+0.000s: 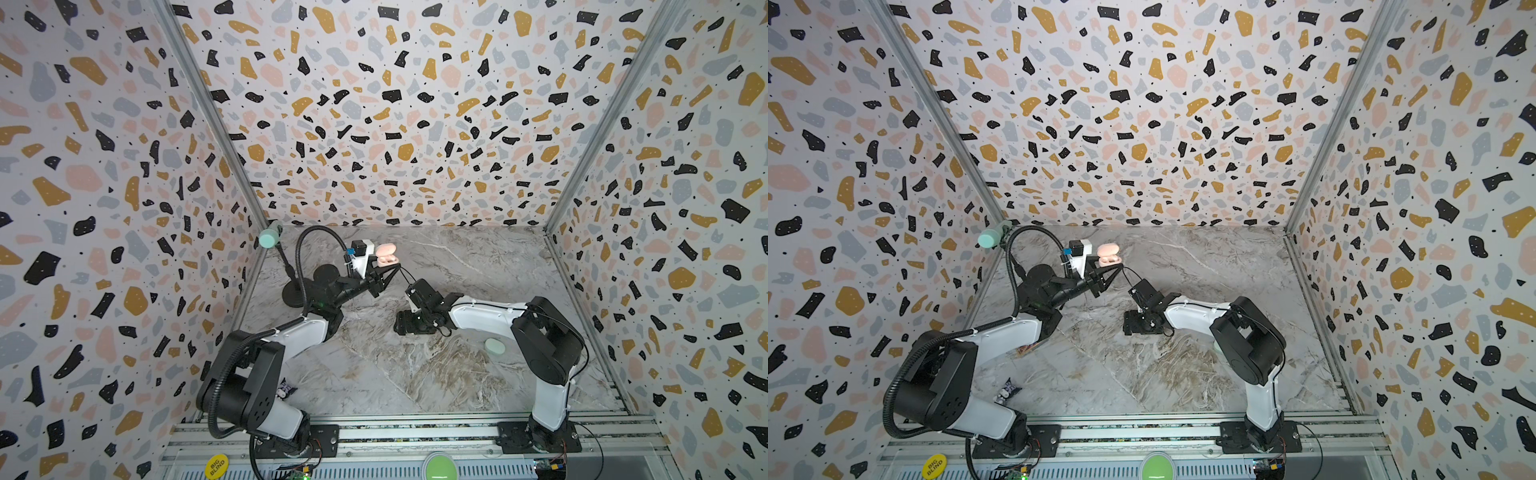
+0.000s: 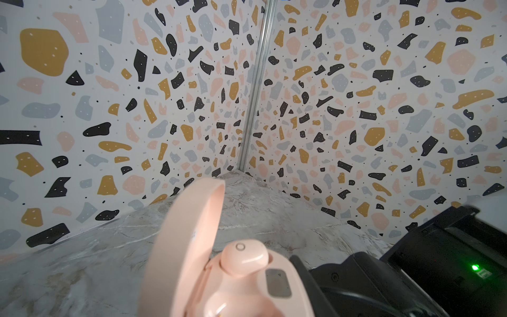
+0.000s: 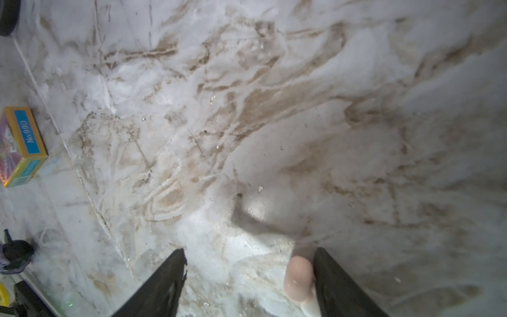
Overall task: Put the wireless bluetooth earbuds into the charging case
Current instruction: 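Close the right gripper on the pink earbud and lift it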
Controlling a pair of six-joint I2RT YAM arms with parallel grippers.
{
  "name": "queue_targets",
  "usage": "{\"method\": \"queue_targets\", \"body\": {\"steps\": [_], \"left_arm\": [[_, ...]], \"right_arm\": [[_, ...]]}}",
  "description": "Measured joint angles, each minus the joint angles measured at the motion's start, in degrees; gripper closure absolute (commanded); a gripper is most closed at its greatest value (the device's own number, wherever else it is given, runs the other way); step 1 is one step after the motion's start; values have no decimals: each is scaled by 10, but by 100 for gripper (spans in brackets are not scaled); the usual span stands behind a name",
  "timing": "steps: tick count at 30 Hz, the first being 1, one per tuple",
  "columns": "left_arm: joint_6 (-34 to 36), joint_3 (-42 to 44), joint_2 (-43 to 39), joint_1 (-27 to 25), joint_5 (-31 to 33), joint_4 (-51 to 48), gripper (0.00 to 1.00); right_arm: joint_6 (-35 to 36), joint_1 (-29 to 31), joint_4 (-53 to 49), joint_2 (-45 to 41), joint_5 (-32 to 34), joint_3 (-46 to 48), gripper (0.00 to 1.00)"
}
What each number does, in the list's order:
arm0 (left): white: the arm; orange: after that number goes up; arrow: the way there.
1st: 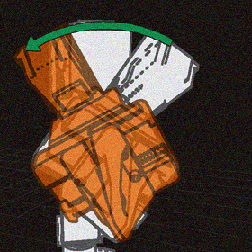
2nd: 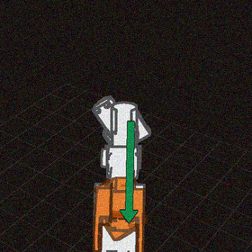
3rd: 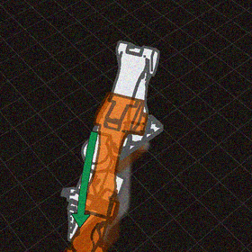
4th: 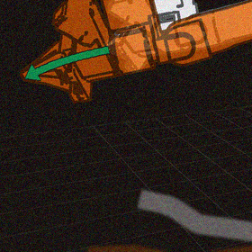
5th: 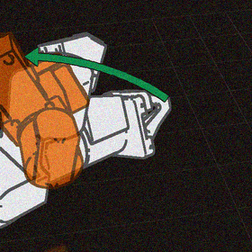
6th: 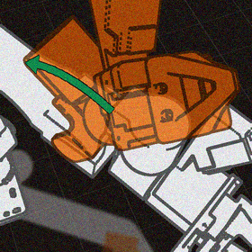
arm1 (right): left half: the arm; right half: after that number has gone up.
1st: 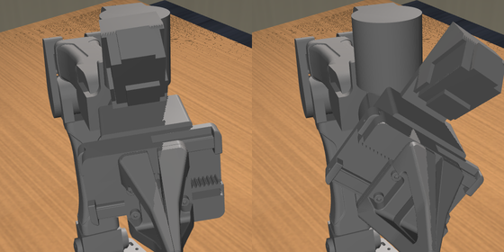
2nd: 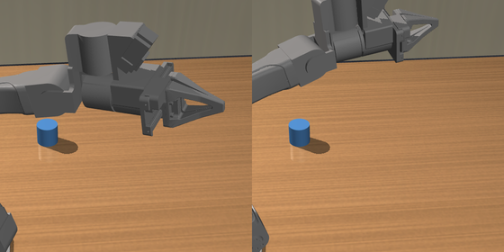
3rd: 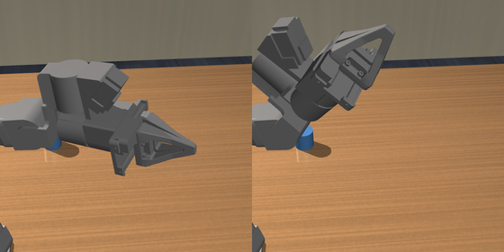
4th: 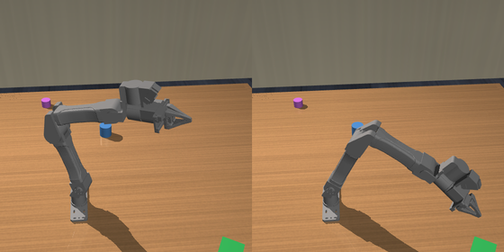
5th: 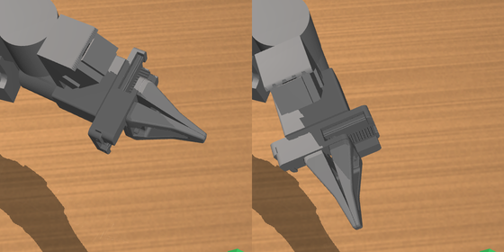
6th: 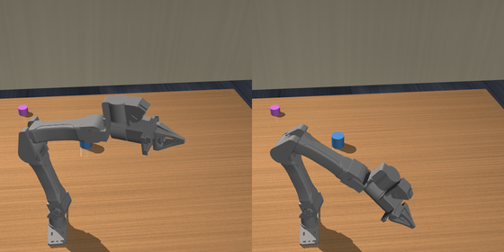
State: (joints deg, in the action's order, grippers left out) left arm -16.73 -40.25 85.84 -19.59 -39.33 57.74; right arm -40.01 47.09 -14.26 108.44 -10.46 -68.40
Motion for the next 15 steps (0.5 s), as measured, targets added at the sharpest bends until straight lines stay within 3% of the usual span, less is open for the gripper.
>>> {"method": "queue_targets", "body": {"steps": [8, 15], "left_arm": [[-3, 0, 0, 0, 1, 7, 94], [-6, 0, 0, 0, 0, 8, 94]], "right_arm": [[36, -11, -80, 1, 34, -44, 33], [55, -16, -155, 24, 53, -128, 51]]}}
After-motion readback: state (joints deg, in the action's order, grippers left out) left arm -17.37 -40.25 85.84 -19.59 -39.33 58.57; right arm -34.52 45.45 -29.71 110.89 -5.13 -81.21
